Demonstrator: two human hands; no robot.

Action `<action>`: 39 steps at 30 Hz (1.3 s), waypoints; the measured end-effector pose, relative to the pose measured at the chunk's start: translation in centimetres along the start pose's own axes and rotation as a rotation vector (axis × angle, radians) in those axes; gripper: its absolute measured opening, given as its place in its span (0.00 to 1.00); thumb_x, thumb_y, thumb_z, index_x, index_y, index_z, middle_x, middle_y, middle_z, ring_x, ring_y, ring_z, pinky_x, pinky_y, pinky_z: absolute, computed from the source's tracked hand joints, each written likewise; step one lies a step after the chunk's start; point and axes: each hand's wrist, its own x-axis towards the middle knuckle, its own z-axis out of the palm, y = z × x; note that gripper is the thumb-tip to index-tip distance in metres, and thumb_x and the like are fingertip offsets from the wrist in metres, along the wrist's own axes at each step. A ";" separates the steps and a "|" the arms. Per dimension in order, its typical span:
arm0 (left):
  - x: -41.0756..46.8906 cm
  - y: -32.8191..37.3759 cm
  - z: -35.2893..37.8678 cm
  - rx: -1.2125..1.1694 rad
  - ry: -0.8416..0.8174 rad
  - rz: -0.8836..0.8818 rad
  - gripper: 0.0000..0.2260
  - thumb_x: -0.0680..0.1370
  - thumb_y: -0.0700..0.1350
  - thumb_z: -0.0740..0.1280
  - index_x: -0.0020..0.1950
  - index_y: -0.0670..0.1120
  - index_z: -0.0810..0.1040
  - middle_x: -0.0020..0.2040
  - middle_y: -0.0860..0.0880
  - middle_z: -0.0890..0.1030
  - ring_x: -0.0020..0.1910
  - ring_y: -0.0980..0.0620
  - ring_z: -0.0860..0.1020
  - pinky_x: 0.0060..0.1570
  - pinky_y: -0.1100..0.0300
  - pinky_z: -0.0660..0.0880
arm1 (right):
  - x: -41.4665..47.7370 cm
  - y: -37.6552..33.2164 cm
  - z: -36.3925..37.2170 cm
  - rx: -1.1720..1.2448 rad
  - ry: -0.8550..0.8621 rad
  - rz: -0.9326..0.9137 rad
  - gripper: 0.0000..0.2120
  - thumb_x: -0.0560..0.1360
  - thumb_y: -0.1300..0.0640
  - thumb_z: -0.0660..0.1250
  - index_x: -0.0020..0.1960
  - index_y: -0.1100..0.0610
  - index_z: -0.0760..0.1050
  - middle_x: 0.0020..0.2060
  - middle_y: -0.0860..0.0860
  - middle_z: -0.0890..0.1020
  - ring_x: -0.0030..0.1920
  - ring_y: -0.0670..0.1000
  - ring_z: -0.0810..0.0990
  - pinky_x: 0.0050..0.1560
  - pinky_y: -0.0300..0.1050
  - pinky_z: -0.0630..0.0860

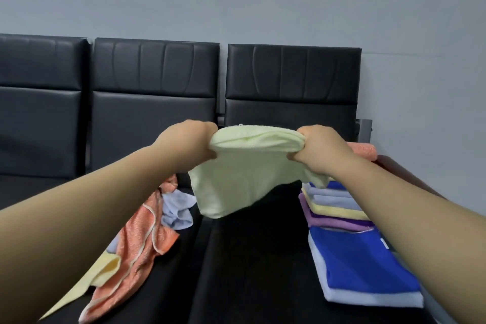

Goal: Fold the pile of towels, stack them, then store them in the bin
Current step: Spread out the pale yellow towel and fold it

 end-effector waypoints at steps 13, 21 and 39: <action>-7.9 1.1 16.4 -0.116 -0.944 0.019 0.20 0.66 0.58 0.80 0.50 0.52 0.78 0.48 0.56 0.81 0.48 0.52 0.80 0.48 0.56 0.77 | -10.2 3.1 13.5 0.116 -0.784 0.105 0.16 0.69 0.44 0.79 0.50 0.48 0.77 0.48 0.44 0.82 0.48 0.47 0.81 0.44 0.42 0.77; -7.4 1.3 20.8 -0.449 -0.681 -0.026 0.17 0.73 0.64 0.73 0.44 0.52 0.76 0.40 0.56 0.76 0.42 0.52 0.77 0.40 0.59 0.70 | -8.9 3.5 17.1 0.111 -0.664 0.183 0.12 0.75 0.46 0.73 0.53 0.51 0.79 0.51 0.46 0.81 0.51 0.49 0.80 0.47 0.44 0.77; -10.4 -0.4 18.7 -0.697 -0.941 -0.111 0.20 0.74 0.64 0.72 0.43 0.47 0.78 0.39 0.54 0.78 0.39 0.55 0.77 0.45 0.57 0.76 | -12.3 2.6 16.3 0.455 -0.848 0.406 0.15 0.73 0.42 0.77 0.50 0.52 0.84 0.47 0.49 0.86 0.48 0.52 0.85 0.52 0.48 0.83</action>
